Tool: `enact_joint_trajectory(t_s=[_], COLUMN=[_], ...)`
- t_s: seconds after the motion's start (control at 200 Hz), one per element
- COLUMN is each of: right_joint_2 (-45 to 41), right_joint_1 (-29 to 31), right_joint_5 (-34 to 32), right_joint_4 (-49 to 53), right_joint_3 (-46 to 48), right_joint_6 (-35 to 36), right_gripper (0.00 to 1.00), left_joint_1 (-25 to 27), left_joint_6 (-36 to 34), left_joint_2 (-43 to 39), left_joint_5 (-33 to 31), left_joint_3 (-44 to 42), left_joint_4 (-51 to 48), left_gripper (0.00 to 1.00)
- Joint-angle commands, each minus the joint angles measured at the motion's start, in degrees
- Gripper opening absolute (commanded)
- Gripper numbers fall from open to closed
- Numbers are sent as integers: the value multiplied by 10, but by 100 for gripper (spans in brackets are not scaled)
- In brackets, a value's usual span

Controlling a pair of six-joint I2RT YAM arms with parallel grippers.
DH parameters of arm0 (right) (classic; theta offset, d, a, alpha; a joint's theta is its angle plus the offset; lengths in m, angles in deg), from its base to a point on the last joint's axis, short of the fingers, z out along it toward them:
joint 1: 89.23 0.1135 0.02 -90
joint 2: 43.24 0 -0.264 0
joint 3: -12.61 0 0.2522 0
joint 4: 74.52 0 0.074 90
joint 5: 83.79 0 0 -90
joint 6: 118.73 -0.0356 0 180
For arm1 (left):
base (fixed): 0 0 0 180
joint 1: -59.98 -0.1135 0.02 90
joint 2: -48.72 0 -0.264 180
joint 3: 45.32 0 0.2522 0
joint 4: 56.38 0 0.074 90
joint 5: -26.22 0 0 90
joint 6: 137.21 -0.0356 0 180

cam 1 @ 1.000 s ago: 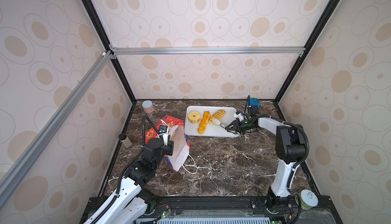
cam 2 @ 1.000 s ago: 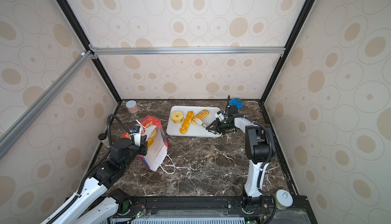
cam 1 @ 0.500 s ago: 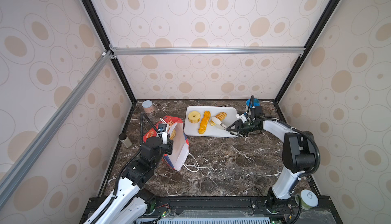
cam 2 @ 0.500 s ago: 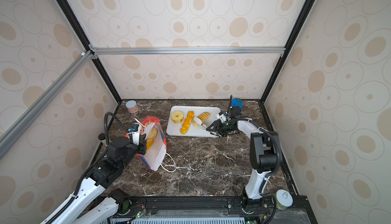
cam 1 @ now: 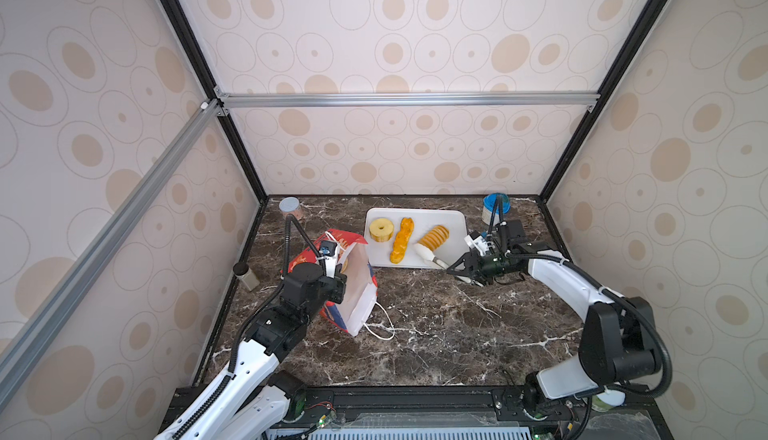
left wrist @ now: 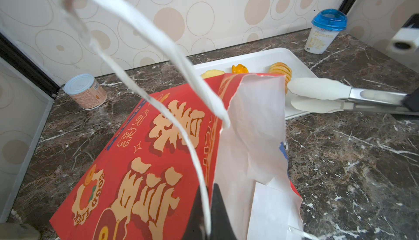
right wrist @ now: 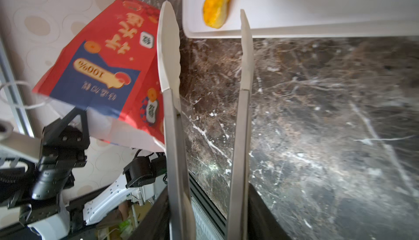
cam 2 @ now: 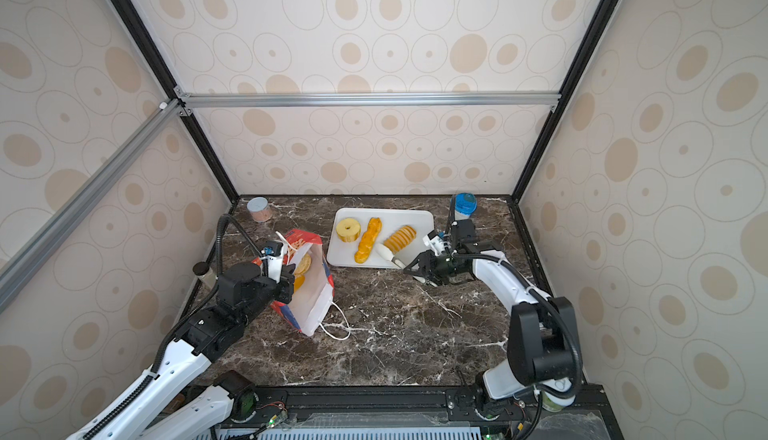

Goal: Take the fake bread out of the paper bag
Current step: 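Swing the empty tongs back to the bag mouth held by the left gripper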

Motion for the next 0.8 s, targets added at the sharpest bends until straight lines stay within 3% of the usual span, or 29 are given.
enact_joint_trajectory(t_s=[0.0, 0.21, 0.41, 0.545, 0.79], right_joint_2=[-64, -146, -174, -118, 30], right_joint_1=[70, 207, 313, 353, 355], right_joint_5=[12, -2, -21, -45, -83], right_joint_4=[28, 52, -7, -94, -206], right_joint_3=[-6, -9, 14, 29, -17], right_joint_6=[-15, -87, -167, -195, -222], right_gripper=[48, 47, 47, 47, 48], left_joint_1=[1, 1, 1, 2, 4], left_joint_6=[-20, -13, -10, -13, -26], left_joint_2=[12, 24, 23, 9, -32], left_joint_5=[40, 42, 55, 97, 128], left_joint_3=[33, 37, 24, 9, -18], left_joint_4=[4, -6, 10, 12, 1], left_gripper=[0, 0, 0, 0, 0])
